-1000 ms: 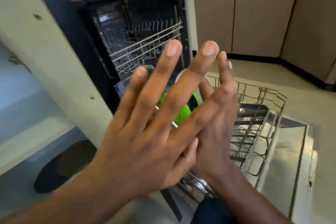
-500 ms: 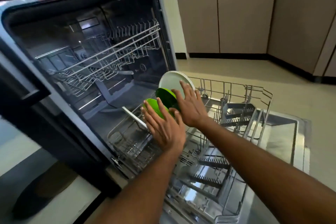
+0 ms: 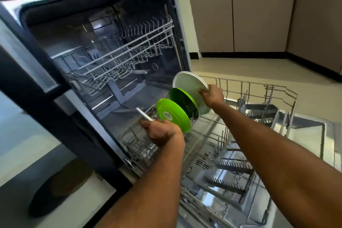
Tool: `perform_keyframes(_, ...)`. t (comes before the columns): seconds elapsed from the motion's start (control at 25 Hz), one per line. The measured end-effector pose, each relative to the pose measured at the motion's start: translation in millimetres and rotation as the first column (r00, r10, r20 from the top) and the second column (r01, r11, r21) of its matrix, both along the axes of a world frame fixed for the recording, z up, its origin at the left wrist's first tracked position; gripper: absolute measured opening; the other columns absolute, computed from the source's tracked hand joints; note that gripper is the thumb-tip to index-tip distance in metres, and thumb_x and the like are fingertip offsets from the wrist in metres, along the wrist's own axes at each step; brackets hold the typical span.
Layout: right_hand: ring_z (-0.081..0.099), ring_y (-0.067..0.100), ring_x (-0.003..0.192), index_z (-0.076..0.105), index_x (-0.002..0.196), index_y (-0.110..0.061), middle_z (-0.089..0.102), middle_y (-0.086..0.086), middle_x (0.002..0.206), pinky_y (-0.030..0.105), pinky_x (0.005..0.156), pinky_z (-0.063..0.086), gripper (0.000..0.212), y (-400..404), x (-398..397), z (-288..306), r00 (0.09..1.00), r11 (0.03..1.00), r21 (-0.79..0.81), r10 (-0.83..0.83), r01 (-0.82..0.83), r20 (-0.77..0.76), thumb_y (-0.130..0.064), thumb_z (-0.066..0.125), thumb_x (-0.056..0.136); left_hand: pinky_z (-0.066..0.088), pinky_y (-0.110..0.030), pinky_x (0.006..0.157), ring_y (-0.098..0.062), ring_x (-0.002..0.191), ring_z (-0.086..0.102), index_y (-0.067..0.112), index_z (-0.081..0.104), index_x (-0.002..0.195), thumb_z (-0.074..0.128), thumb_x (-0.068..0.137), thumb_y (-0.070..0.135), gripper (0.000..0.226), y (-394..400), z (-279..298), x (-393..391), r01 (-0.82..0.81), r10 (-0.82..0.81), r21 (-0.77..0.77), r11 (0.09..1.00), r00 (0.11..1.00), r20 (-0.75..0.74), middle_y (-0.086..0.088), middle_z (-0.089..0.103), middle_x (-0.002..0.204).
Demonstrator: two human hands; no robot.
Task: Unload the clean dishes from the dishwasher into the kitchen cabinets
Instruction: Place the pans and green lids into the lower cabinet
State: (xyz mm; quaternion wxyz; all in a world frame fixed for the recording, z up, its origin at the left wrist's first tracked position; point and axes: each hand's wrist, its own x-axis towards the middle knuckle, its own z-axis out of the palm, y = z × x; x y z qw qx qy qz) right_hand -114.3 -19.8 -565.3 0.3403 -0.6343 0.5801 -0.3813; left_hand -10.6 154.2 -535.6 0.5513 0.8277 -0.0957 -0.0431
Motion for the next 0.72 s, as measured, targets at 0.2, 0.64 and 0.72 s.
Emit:
perform_keyframes(0.2,0.068,0.029,0.096,0.072,0.124,-0.008,0.074,0.015,0.108,0.038,0.078,0.056,0.034,46.7,-33.3,39.8,0.972,0.973,-0.205,-0.060,0.107,0.226,-0.033,0.064,0.103,0.055,-0.053,0.093,-0.043,0.114,0.067,0.016,0.047,0.148,0.053,0.101,0.006,0.049,19.3,35.8,-38.9,0.108,-0.116,0.048,0.993,0.971,0.208,-0.019,0.066,0.135)
perform_keyframes(0.64,0.064,0.015,0.121,0.055,0.148,-0.030,0.068,-0.002,0.135,0.036,0.104,0.056,0.060,97.1,-131.5,260.8,0.909,0.632,-0.692,-0.049,0.349,0.413,0.004,0.056,0.099,0.027,-0.056,0.125,-0.033,0.145,0.045,0.017,0.036,0.157,0.062,0.097,0.009,0.066,17.6,279.8,-119.6,0.249,-0.574,0.567,0.785,-0.053,0.817,-0.012,0.044,0.160)
perform_keyframes(0.72,0.060,0.018,0.124,0.052,0.151,-0.033,0.065,-0.001,0.138,0.040,0.106,0.054,0.072,100.5,-139.9,313.1,0.871,0.565,-0.692,-0.104,0.449,0.480,0.010,0.055,0.094,0.024,-0.062,0.123,-0.043,0.147,0.038,0.012,0.040,0.153,0.065,0.096,0.004,0.063,23.2,343.2,-130.8,0.027,-0.614,0.627,0.778,-0.176,0.770,-0.018,0.040,0.161)
